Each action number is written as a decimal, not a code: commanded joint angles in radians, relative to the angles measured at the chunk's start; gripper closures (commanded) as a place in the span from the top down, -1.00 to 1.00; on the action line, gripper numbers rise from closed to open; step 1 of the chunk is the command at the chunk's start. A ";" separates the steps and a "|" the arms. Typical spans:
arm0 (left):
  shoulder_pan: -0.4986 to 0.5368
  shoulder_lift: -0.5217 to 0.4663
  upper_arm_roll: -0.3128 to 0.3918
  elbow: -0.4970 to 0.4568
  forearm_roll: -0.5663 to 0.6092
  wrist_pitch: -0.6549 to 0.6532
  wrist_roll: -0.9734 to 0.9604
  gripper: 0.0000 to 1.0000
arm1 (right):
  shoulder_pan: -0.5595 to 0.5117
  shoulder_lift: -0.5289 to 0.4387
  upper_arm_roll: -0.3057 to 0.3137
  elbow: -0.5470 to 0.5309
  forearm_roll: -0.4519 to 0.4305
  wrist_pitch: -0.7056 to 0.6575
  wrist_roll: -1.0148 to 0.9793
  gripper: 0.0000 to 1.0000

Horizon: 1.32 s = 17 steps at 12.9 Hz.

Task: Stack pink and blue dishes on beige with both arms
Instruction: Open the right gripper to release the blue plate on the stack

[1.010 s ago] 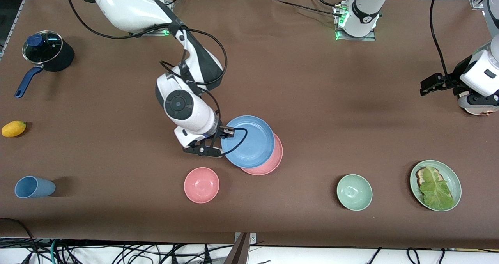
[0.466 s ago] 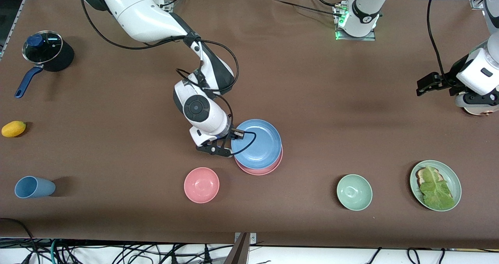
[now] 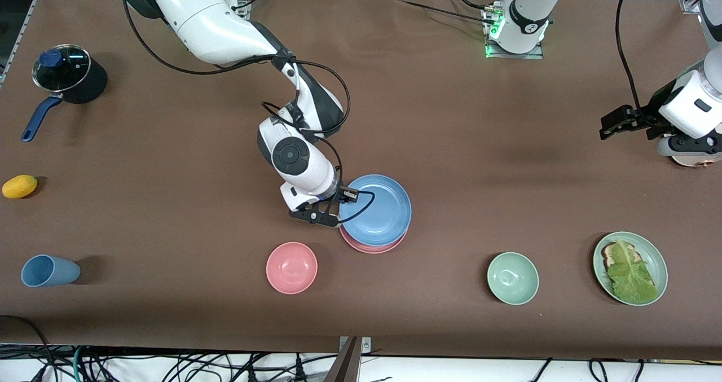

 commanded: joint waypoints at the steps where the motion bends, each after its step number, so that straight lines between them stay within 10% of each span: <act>1: -0.005 0.011 0.007 0.022 -0.017 -0.003 0.010 1.00 | -0.003 -0.003 -0.003 0.003 0.000 0.011 -0.008 -1.00; 7: -0.005 0.011 0.007 0.022 -0.017 -0.003 0.010 1.00 | 0.003 0.017 -0.003 0.003 0.000 0.075 -0.008 -1.00; 17: -0.005 0.009 0.006 0.021 -0.017 -0.005 0.010 1.00 | -0.025 -0.016 -0.006 0.009 -0.045 -0.027 -0.064 0.51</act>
